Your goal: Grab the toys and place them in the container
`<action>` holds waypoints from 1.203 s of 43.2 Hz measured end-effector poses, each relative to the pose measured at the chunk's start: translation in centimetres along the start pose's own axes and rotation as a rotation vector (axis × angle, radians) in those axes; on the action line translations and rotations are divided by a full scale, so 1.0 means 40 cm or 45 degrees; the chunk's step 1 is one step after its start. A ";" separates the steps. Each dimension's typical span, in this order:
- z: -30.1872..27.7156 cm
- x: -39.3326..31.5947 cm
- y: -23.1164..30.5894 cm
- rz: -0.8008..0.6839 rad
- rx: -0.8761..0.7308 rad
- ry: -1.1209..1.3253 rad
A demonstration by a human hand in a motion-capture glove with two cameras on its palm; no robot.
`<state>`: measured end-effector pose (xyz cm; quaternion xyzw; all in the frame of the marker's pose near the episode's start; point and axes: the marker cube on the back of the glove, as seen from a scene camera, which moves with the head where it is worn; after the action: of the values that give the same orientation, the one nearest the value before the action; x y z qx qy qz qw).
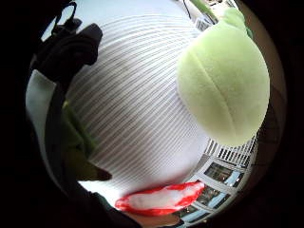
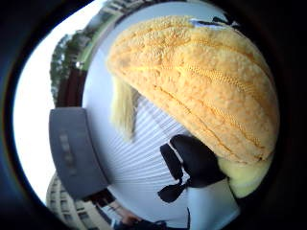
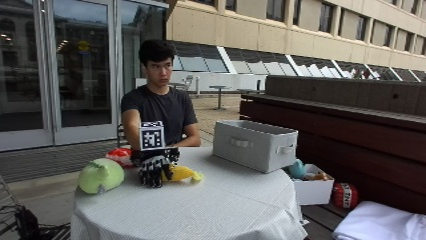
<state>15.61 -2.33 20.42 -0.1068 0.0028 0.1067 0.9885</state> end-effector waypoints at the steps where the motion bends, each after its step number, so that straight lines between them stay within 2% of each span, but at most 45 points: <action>1: 0.007 0.005 -0.004 0.007 0.017 -0.017; 11: -0.082 -0.006 -0.018 0.021 0.223 -0.047; 15: -0.144 -0.019 0.001 -0.015 0.206 -0.053; 20: -0.226 -0.061 0.011 0.077 0.272 -0.078; 26: -0.328 -0.105 0.043 -0.069 0.261 -0.065; 32: -0.431 -0.171 0.062 -0.086 0.292 -0.076; 35: -0.480 -0.215 0.087 -0.025 0.251 -0.096; 40: -0.550 -0.281 0.116 -0.197 0.360 -0.121; 52: -0.670 -0.507 0.208 -0.376 0.417 -0.155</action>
<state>-5.51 -4.33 -6.94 0.0624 -0.0553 -0.0348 0.9959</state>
